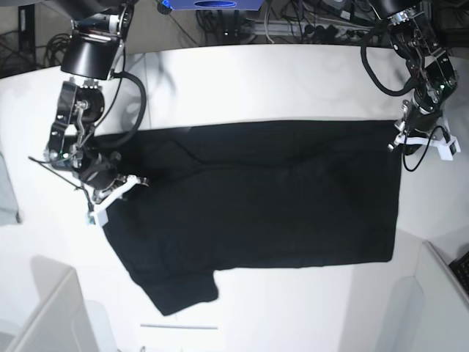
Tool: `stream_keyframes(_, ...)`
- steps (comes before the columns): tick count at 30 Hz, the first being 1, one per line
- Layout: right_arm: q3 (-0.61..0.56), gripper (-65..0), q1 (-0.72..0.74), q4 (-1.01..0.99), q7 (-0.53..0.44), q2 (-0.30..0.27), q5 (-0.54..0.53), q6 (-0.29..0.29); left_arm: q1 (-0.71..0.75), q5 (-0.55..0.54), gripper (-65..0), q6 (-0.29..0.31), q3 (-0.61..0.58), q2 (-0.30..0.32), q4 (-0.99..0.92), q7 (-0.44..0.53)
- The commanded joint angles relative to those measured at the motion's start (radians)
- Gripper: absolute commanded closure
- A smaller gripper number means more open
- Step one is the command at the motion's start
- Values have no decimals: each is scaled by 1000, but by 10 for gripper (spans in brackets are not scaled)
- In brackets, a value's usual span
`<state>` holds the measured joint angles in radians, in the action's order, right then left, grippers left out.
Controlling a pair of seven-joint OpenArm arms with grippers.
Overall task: Fold the T-shirt properly
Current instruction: 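Drag the shirt with both grippers toward the robot base, smoothing it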
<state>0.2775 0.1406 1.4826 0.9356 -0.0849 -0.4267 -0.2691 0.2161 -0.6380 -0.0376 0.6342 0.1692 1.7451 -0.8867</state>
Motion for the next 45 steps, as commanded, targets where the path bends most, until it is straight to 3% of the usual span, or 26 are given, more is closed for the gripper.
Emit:
stream_keyframes(1, 6, -41, 24, 16, -17, -13, -14, -2, -8, -13, -156, 5, 5, 19, 20, 18)
stream_keyframes(4, 9, -171, 24, 16, -19, -13, -14, 0, -20, -19, -321, 5, 5, 39, 25, 22)
stream_keyframes(7, 9, -171, 12, 45, -49, -13, -14, 46, -50, -21, -429, 6, 5, 57, 25, 21)
stream_keyframes(12, 7, -176, -98, 180, -217, -5, -14, 192, -60, -23, -441, 6, 22, 76, 28, 21)
stream_keyframes(17, 9, -179, -230, 326, -293, -5, -22, 336, 4, -26, -451, 14, 183, 30, 120, 14)
stream_keyframes(19, 10, -222, -295, 387, -310, 1, -24, 379, 52, -26, -451, 29, 223, 10, 157, 14)
stream_keyframes(22, 39, -348, -375, 415, -339, 60, -24, 428, 134, -26, -446, 152, 250, -26, 169, 19)
stream_keyframes(24, 88, -410, -402, 412, -347, 124, -25, 428, 165, -16, -443, 204, 273, -58, 168, 21)
stream_keyframes(27, 162, -422, -418, 390, -347, 196, -25, 414, 185, -15, -443, 245, 318, -106, 154, 21)
stream_keyframes(30, 179, -419, -410, 319, -349, 202, -25, 380, 185, -15, -441, 259, 326, -116, 103, 22)
stream_keyframes(40, 286, -420, -304, 140, -350, 199, -27, 373, 111, -13, -441, 261, 322, -115, -80, 24)
stream_keyframes(45, 300, -419, -289, 97, -344, 179, -123, 337, 64, -13, -441, 259, 303, -112, -147, 24)
